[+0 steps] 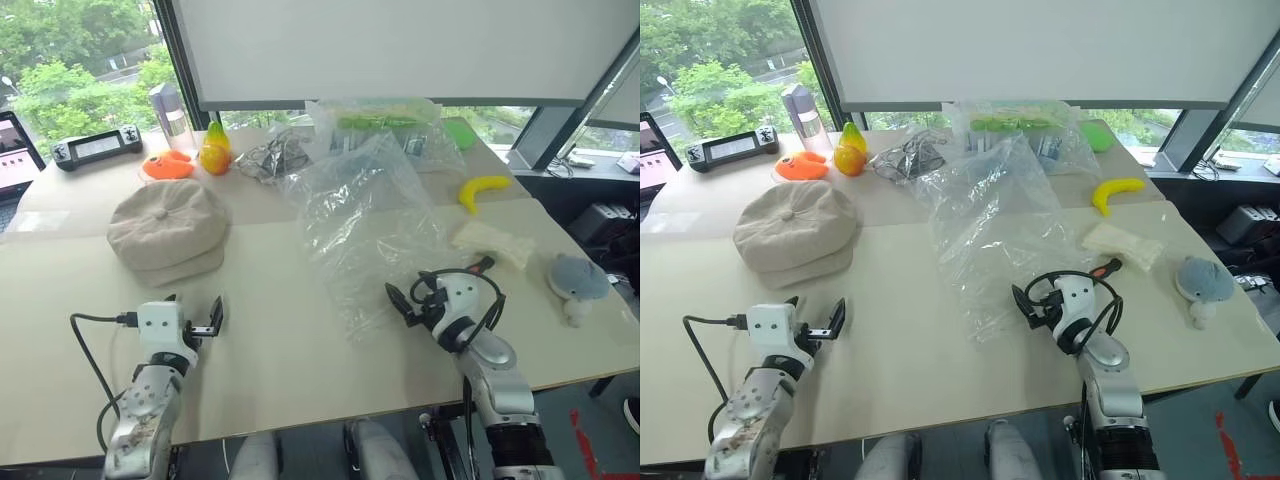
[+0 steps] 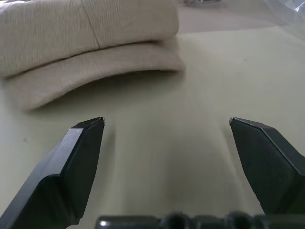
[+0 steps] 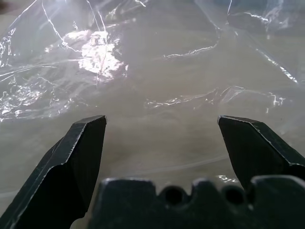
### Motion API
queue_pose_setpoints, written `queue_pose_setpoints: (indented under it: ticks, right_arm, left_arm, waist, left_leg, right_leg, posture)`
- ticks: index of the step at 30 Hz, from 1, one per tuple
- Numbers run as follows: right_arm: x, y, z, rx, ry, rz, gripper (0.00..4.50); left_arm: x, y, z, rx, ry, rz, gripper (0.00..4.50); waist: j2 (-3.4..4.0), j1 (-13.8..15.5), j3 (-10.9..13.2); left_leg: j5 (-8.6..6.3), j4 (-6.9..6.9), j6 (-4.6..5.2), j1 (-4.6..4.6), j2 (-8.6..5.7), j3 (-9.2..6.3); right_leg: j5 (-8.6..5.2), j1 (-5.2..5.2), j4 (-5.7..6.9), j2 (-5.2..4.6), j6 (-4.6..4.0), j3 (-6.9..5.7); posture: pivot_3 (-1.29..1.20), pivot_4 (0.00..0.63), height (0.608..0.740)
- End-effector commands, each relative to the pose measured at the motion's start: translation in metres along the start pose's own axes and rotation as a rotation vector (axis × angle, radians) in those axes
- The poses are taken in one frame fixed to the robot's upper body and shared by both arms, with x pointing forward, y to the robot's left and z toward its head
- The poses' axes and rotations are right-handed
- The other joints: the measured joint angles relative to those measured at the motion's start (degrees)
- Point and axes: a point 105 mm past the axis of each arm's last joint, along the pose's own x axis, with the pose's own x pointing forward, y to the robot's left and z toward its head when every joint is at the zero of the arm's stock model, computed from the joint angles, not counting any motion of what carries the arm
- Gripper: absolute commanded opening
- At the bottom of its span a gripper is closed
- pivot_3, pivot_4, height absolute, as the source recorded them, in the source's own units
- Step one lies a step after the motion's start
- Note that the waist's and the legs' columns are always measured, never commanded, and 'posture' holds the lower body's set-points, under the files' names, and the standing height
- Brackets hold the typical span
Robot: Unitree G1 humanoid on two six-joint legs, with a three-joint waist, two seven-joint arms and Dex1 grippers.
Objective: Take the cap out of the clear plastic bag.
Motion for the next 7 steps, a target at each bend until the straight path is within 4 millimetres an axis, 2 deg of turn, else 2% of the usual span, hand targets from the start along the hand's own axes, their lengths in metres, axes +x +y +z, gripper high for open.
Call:
queue_pose_setpoints:
  ticks: [1, 7]
  right_arm:
    - [-0.0012, -0.0053, -0.0011, -0.029, 0.0, -0.026, 4.48]
    - [-0.0017, -0.0064, -0.0024, -0.039, 0.0, -0.043, 4.48]
  left_arm:
    - [0.0005, 0.0013, 0.0076, 0.022, -0.058, 0.028, 4.5]
    - [0.0014, -0.0079, 0.0101, 0.036, -0.071, 0.009, 4.5]
  waist:
    - [0.0, 0.0, -0.02]
    - [-0.01, -0.04, -0.02]
  left_leg:
    - [0.0, 0.0, 0.0, 0.01, 0.0, 0.0]
    - [0.0, 0.0, 0.0, 0.01, 0.01, 0.0]
  right_leg:
    - [0.0, 0.02, 0.0, 0.0, 0.0, 0.0]
    - [0.0, 0.02, -0.06, 0.0, 0.0, 0.0]
  posture:
    - [0.0, 0.15, 0.74]
    - [0.0, 0.15, 0.74]
